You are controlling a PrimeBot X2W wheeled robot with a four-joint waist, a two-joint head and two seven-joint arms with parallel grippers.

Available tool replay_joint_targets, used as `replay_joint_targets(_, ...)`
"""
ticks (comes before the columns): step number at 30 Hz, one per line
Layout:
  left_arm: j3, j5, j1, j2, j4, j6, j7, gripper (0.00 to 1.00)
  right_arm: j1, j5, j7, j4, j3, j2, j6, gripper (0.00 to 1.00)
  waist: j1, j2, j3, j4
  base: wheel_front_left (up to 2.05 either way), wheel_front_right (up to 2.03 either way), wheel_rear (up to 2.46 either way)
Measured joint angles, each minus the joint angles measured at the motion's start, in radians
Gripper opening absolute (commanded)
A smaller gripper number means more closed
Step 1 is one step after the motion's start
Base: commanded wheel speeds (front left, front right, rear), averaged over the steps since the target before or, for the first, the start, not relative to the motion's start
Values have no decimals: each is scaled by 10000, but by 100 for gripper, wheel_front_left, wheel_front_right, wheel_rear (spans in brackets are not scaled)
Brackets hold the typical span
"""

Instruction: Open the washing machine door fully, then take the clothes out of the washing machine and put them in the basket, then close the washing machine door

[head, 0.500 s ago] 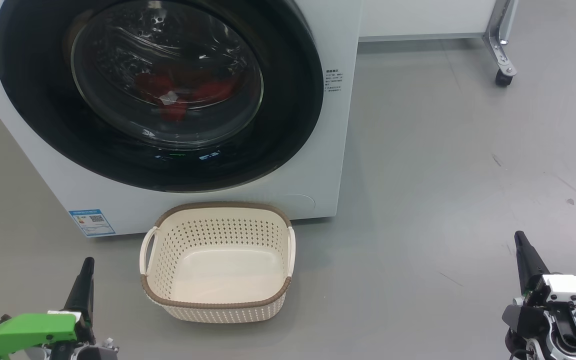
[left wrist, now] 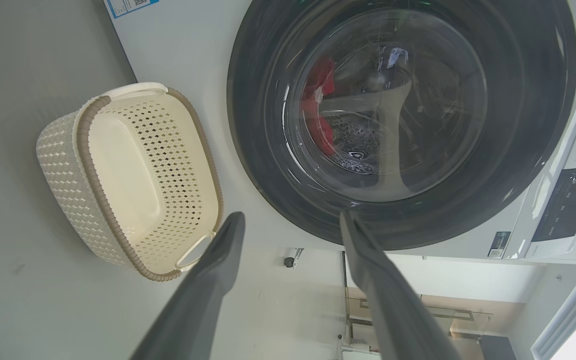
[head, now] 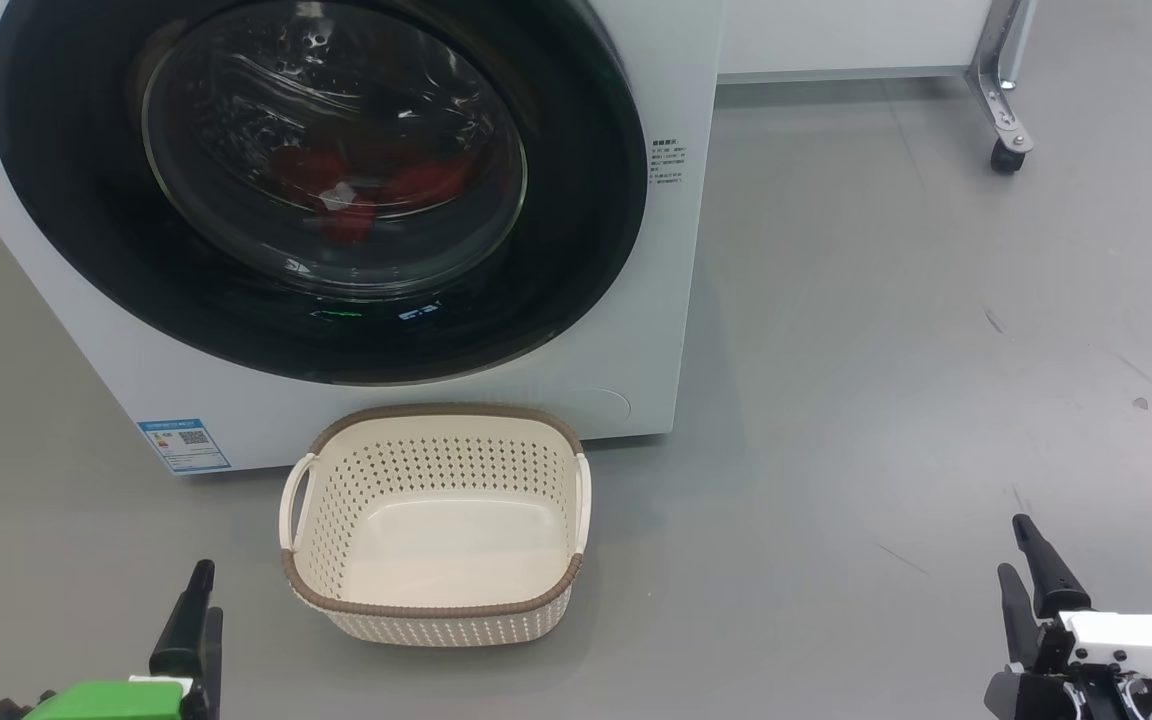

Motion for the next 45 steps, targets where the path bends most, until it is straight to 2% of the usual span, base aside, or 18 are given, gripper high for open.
replay_joint_targets(13,-184,59,-14,2,-238,0,-261,100,-10,-290,-221,-255,-2,-40,0,100,0,0,3,0,0,0,0)
replay_joint_targets(26,-424,746,-51,35,-391,0,-715,100,-22,-926,-585,-510,102,-215,0,100,0,0,-4,12,0,0,0)
replay_joint_targets(42,-930,2719,-166,502,-485,0,-1465,100,-24,-2869,-1329,-671,479,-750,-4,100,1,0,-13,33,0,0,0)
replay_joint_targets(45,-1030,3281,-260,616,-487,0,-1586,100,-27,-3373,-1442,-688,617,-863,-88,100,1,0,-12,35,0,0,0)
